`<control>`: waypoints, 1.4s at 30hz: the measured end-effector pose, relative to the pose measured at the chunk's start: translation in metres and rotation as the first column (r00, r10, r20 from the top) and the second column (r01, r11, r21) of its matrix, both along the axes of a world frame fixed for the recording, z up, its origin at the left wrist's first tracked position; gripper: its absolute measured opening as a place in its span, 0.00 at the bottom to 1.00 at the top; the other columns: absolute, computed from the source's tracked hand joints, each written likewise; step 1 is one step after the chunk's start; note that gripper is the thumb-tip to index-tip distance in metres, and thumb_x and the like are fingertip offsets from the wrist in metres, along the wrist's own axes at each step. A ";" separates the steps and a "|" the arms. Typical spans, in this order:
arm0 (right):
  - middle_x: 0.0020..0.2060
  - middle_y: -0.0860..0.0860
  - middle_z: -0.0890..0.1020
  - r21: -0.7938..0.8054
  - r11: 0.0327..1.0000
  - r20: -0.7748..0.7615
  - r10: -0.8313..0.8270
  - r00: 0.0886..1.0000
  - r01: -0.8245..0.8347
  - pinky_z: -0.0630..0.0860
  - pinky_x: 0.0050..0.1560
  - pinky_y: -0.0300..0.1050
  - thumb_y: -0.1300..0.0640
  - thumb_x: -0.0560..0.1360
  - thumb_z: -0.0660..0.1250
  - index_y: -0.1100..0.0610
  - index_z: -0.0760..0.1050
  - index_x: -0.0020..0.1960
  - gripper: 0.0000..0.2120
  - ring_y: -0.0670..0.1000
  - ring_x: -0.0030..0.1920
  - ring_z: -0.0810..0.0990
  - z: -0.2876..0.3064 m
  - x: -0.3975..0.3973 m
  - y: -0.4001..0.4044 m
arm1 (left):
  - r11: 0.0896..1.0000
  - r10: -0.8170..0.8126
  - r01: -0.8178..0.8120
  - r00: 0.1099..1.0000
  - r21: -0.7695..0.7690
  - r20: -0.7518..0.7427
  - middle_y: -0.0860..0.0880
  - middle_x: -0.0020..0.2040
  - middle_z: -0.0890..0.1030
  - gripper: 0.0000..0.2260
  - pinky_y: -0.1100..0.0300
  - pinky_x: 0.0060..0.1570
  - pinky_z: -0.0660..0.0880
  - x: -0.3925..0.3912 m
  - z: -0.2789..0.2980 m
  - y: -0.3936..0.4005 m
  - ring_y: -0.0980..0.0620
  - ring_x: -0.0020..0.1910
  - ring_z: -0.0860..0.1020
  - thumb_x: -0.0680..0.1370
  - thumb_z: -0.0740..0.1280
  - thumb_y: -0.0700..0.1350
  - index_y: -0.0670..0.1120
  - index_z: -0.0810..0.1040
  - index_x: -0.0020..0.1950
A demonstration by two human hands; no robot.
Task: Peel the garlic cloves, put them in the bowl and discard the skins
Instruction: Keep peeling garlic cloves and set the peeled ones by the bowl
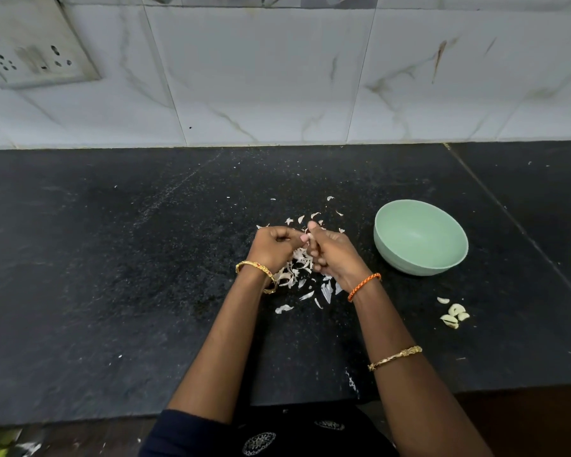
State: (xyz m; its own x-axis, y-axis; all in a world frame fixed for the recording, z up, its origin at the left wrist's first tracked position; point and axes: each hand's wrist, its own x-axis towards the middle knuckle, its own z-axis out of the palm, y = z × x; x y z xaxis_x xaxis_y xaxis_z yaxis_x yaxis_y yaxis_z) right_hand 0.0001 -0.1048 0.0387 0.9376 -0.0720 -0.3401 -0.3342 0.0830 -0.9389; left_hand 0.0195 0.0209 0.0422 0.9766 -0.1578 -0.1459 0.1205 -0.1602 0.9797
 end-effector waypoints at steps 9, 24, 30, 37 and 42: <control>0.35 0.56 0.76 0.195 0.980 -0.014 -0.047 0.999 0.049 0.78 0.32 0.34 0.67 0.78 0.63 0.64 0.78 0.45 0.06 0.42 0.27 0.76 -0.006 -0.013 0.016 | 0.981 0.127 -0.152 0.974 -0.125 -0.189 0.52 0.35 0.81 0.06 0.70 0.20 0.65 -0.023 -0.013 0.014 0.62 0.20 0.70 0.76 0.70 0.42 0.42 0.82 0.51; 0.39 0.58 0.83 0.223 0.947 -0.054 -0.223 0.973 0.229 0.80 0.37 0.35 0.70 0.73 0.69 0.70 0.78 0.50 0.07 0.47 0.35 0.84 -0.004 -0.097 -0.045 | 0.989 0.144 -0.145 0.988 -0.024 -0.057 0.47 0.35 0.84 0.02 0.70 0.26 0.68 -0.089 -0.013 -0.041 0.60 0.21 0.72 0.70 0.75 0.39 0.45 0.84 0.41; 0.37 0.57 0.82 0.040 0.935 -0.024 -0.350 0.936 0.351 0.81 0.38 0.36 0.69 0.75 0.68 0.67 0.79 0.47 0.02 0.47 0.34 0.83 -0.012 -0.148 -0.088 | 0.998 0.044 -0.048 0.993 -0.033 -0.111 0.53 0.33 0.82 0.03 0.71 0.23 0.66 -0.130 -0.017 -0.095 0.61 0.20 0.72 0.74 0.72 0.39 0.45 0.83 0.42; 0.37 0.56 0.83 -0.078 0.856 -0.008 -0.512 0.859 0.510 0.80 0.37 0.35 0.68 0.74 0.69 0.64 0.79 0.45 0.02 0.46 0.35 0.83 -0.014 -0.174 -0.137 | 0.998 -0.068 0.064 0.962 -0.024 -0.264 0.53 0.38 0.82 0.05 0.69 0.20 0.64 -0.142 -0.023 -0.141 0.61 0.18 0.69 0.78 0.66 0.40 0.44 0.81 0.46; 0.39 0.56 0.83 -0.205 0.722 -0.026 -0.679 0.733 0.661 0.82 0.44 0.40 0.67 0.74 0.69 0.64 0.80 0.48 0.04 0.47 0.37 0.83 -0.021 -0.174 -0.173 | 0.971 -0.131 0.140 0.990 0.194 -0.055 0.52 0.39 0.81 0.05 0.67 0.35 0.74 -0.137 -0.031 -0.168 0.59 0.29 0.75 0.77 0.69 0.41 0.44 0.82 0.50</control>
